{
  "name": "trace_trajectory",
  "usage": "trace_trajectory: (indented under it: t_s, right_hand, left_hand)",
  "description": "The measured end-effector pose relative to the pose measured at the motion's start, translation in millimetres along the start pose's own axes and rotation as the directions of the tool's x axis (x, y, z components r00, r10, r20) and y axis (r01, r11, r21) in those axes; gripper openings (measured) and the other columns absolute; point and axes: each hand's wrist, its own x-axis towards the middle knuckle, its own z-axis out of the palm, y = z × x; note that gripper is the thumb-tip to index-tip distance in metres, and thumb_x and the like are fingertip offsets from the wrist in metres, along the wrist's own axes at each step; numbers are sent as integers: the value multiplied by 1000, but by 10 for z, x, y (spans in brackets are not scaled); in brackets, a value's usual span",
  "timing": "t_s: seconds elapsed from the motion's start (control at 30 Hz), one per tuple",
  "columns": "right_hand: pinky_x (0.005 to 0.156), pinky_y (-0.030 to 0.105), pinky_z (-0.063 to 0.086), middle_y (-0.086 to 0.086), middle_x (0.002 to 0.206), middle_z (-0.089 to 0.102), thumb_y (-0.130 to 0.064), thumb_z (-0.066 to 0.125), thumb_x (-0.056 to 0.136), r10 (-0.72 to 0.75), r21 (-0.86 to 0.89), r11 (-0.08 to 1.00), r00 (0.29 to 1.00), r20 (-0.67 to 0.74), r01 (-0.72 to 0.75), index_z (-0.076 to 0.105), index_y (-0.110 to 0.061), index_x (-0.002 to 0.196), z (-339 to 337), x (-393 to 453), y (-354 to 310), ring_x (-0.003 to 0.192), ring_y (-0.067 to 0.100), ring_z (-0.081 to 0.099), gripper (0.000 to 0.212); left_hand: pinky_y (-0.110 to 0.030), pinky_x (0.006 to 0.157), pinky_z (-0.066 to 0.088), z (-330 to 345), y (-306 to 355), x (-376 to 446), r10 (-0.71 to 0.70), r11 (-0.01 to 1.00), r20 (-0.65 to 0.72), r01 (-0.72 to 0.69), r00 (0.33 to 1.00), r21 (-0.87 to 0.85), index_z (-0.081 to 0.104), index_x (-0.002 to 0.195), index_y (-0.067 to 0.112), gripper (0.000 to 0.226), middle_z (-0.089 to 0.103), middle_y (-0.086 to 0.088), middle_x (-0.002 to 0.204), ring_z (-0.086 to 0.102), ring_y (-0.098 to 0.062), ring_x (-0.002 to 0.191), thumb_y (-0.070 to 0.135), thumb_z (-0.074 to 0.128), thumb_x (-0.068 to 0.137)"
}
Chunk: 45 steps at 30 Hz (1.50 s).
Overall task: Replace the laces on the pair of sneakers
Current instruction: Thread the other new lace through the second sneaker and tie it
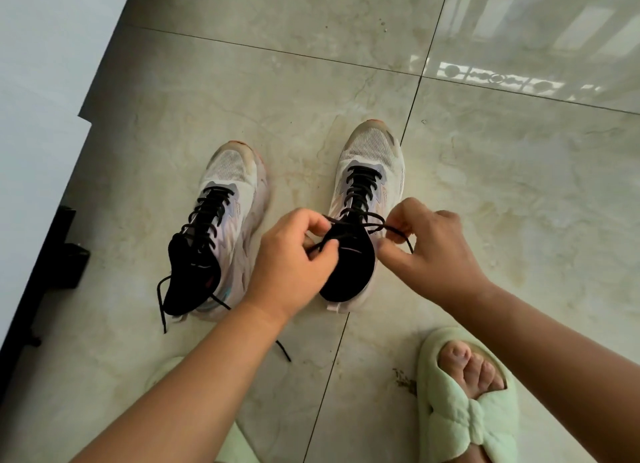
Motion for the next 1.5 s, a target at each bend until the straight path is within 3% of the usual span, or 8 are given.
trace_trajectory:
  t_s: [0.1, 0.23, 0.43, 0.67, 0.87, 1.1, 1.3, 1.5]
  right_hand:
    - [60, 14, 42, -10, 72, 58, -21, 64, 81, 6, 147, 989, 1000, 19, -8, 53, -20, 89, 21, -15, -43, 67, 6, 56, 14]
    - [58, 18, 35, -6, 67, 56, -15, 66, 84, -125, -2, 992, 992, -17, 125, 66, -11, 80, 5, 1, -43, 61, 6, 48, 6]
    - [53, 14, 32, -2, 62, 54, -7, 58, 82, -36, -102, 995, 989, -143, 22, 58, -5, 73, -138, 40, 66, 57, 14, 47, 10]
    - [56, 26, 40, -2, 65, 52, -15, 56, 76, 4, -60, 998, 991, -132, -12, 54, -9, 70, -100, 85, 7, 61, 14, 49, 9]
    - [56, 27, 37, -13, 69, 50, -46, 65, 75, 123, -18, 992, 992, 32, -122, 46, -19, 92, 173, 51, -131, 66, 11, 51, 37]
    - [49, 16, 34, -12, 65, 52, -30, 63, 80, 218, 52, 975, 974, -54, -216, 51, -17, 83, 256, 34, -87, 63, 4, 51, 18]
    - [62, 33, 45, -2, 72, 60, -25, 61, 80, 192, 5, 981, 980, -59, -192, 53, -14, 89, 242, 50, -107, 71, 20, 56, 16]
    - [59, 33, 41, 1, 76, 59, -28, 59, 80, 127, -123, 983, 990, -64, -134, 49, -13, 93, 212, 81, -101, 71, 26, 56, 22]
  left_hand:
    - [-6, 65, 39, 30, 74, 42, 87, 994, -11, -86, 996, 73, 69, 93, 16, 19, 58, 12, 82, 52, 5, 67, 13, 74, 75]
    - [-25, 61, 49, -13, 128, 110, 161, 976, -22, -156, 987, 150, 76, 90, 14, 15, 62, 2, 73, 58, -11, 64, 17, 77, 75]
    - [-31, 59, 47, -153, -18, 135, 161, 962, -96, -135, 982, 238, 69, 76, 12, 5, 61, 3, 74, 56, -18, 63, 13, 69, 81]
    - [-23, 74, 42, -127, -75, 122, 82, 991, -49, -76, 995, 113, 59, 80, 5, 9, 57, -6, 89, 54, -17, 80, 10, 64, 86]
    - [-7, 64, 35, -61, -10, 174, 27, 996, 88, -34, 996, 88, 60, 90, 19, 18, 50, 16, 80, 48, 7, 70, 27, 71, 78]
    - [-26, 63, 51, -47, 36, 216, 41, 999, 35, -41, 999, 18, 73, 74, 12, 5, 68, 4, 67, 62, -10, 62, 15, 77, 75]
    - [-9, 51, 34, -80, -73, 142, -3, 999, 90, 0, 996, 33, 65, 74, 25, 9, 48, 15, 48, 47, -1, 47, 24, 73, 78]
    - [-5, 59, 34, 109, -14, 231, -14, 982, 116, -8, 993, 190, 54, 101, 29, 38, 43, 21, 78, 45, 10, 67, 40, 75, 71]
